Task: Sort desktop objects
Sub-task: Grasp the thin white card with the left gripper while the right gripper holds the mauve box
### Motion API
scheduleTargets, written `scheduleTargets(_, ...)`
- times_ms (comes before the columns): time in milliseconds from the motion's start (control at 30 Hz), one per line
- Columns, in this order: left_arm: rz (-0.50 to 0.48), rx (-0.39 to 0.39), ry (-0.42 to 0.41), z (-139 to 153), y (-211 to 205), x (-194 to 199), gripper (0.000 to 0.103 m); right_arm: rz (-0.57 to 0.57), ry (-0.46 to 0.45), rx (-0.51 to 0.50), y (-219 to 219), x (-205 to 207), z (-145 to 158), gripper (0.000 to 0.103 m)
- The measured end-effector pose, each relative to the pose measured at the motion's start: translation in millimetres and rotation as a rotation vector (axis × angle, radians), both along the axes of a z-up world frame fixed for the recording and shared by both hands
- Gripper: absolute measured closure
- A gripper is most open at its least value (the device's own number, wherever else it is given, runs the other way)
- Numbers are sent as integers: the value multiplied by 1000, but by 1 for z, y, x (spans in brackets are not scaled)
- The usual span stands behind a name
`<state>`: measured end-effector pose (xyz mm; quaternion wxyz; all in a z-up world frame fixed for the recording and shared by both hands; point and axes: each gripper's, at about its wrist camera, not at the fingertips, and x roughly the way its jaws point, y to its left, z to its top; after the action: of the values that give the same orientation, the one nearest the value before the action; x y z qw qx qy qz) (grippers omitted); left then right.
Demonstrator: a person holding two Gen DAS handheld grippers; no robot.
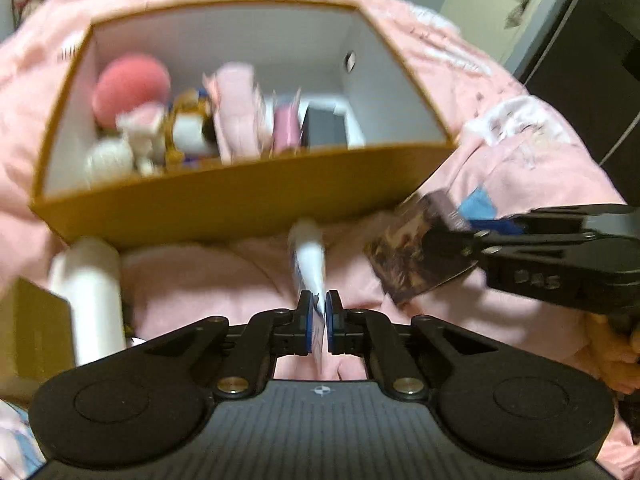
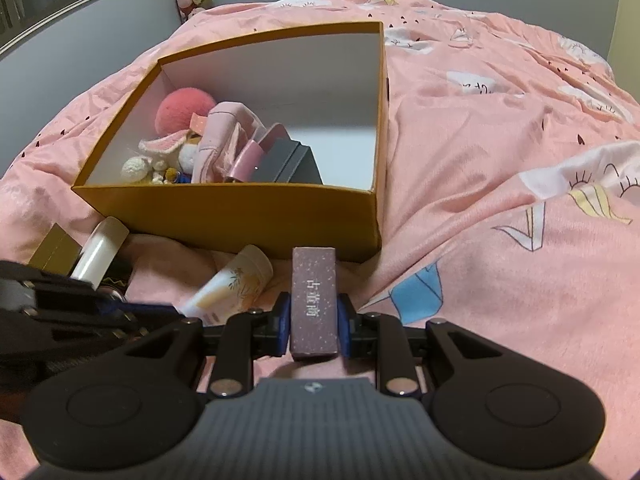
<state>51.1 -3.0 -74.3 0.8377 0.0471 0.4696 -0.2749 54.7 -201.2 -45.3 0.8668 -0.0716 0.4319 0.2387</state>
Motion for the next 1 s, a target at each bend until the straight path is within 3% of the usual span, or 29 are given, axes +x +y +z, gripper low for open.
scheduleTargets(100,17,7,-54,15,2,-5,97,8,-8,14,4,-1,3,78)
scheduleTargets(367,69,1,-105,44,15,-7,97,72,-9,85,19,-6,14,78)
scheduleTargets(567,92,9,-75,21,18,0,97,71,58,52,28,-3,-9,78)
scheduleTargets(867,112,-37,-63,8,27,2,95,86,66,14,31,-7,-18,77)
scheduleTargets(1000,107,-19,-51,3,25,2,93,86,67,24,29,-7,-18,77)
